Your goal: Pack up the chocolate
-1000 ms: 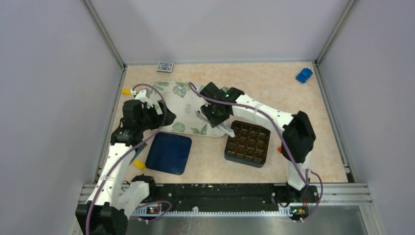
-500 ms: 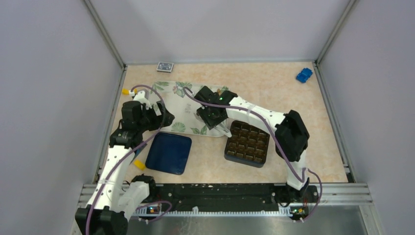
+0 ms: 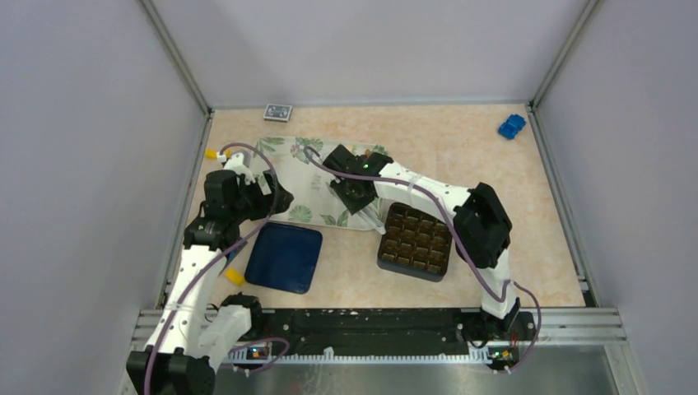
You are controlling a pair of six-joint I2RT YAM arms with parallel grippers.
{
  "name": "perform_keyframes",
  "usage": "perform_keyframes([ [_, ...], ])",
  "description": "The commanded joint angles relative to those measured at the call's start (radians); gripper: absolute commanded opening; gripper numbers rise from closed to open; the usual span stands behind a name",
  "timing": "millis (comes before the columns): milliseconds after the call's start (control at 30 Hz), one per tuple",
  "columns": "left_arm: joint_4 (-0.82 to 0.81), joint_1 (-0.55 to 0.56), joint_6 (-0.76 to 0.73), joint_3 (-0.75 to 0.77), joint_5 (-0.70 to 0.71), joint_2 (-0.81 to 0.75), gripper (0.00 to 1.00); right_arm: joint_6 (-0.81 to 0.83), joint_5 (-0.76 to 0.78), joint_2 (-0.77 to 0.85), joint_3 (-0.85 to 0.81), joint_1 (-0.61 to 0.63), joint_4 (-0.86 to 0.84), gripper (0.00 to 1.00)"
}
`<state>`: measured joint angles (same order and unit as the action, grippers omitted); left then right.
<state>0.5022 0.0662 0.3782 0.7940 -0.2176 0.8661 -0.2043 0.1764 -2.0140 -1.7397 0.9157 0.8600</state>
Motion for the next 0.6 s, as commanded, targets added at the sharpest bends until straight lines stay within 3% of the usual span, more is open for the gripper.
perform_keyframes([
  [0,-0.006,-0.003,-0.015,0.022,0.011,-0.020,0.99,0.000,0.024,0.033,-0.062,0.020,-0.008,0.23],
  [100,-0.008,-0.003,-0.015,0.023,0.009,-0.019,0.99,-0.004,0.019,0.068,-0.066,0.020,-0.006,0.15],
  [333,-0.020,-0.003,-0.018,0.028,0.003,-0.005,0.99,-0.012,0.045,0.192,-0.037,0.020,0.027,0.13],
  [567,-0.037,-0.003,-0.036,0.057,0.001,0.041,0.99,-0.066,0.070,0.455,0.197,-0.017,0.100,0.13],
])
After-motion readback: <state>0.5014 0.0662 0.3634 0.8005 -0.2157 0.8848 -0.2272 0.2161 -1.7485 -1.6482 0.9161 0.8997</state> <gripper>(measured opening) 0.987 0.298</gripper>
